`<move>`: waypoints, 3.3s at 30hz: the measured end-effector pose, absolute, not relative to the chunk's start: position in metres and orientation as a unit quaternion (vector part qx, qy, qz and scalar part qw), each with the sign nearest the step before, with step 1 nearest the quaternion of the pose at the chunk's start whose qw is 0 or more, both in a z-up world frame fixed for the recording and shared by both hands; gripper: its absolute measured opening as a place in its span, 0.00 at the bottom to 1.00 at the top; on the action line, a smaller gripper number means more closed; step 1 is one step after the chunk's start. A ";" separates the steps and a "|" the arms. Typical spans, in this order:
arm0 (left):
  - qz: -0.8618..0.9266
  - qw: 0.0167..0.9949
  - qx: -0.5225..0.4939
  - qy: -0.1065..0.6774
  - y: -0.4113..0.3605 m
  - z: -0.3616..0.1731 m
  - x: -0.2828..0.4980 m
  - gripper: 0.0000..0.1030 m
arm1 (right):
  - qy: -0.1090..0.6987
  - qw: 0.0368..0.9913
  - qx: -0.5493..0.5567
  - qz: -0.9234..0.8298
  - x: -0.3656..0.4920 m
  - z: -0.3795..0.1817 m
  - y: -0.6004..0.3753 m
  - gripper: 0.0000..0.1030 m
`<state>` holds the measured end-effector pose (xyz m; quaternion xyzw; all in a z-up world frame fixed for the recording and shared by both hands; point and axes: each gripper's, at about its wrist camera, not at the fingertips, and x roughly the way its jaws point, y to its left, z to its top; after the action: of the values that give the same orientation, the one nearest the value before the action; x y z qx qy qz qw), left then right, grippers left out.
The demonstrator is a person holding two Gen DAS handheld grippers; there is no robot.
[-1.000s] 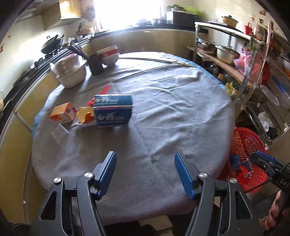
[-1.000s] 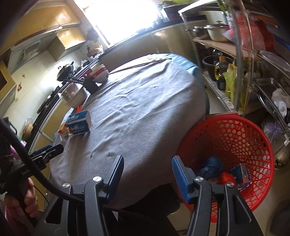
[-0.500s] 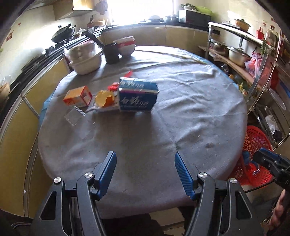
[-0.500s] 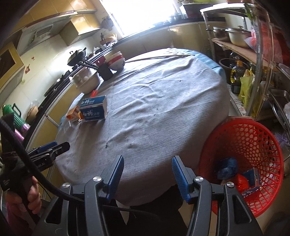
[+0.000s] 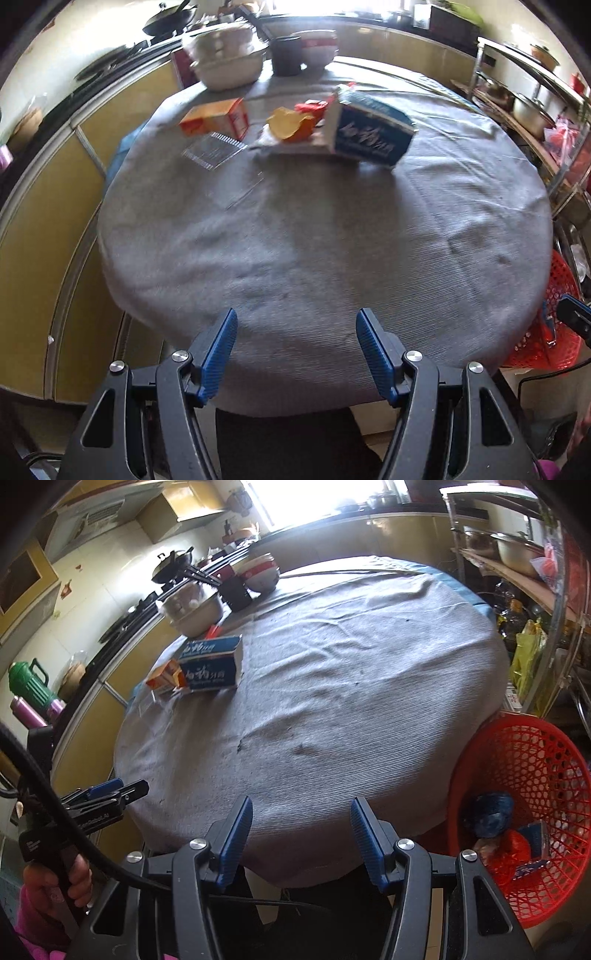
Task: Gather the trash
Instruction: 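Move left tool to the clear plastic tray while right tool reaches the toothpaste box, then grasp the clear tray with left tool while right tool grips the toothpaste box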
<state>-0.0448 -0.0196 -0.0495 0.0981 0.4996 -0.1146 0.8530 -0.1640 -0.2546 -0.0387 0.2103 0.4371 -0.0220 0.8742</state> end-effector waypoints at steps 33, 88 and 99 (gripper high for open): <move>-0.061 0.798 -0.137 0.584 0.034 -0.052 0.154 0.71 | 0.410 0.899 -0.023 0.155 0.059 -0.018 -0.205 0.74; -0.147 0.784 -0.069 0.599 0.037 -0.050 0.044 0.59 | 0.487 0.834 0.239 0.101 0.067 -0.037 -0.209 0.71; -0.169 0.787 -0.074 0.588 0.037 -0.049 0.031 0.62 | 0.513 0.806 0.295 -0.004 0.103 -0.041 -0.189 0.71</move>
<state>0.0312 0.0370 -0.0489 -0.0739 0.5882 -0.1688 0.7874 0.1034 -0.1891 -0.0406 0.2947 0.5134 -0.0039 0.8060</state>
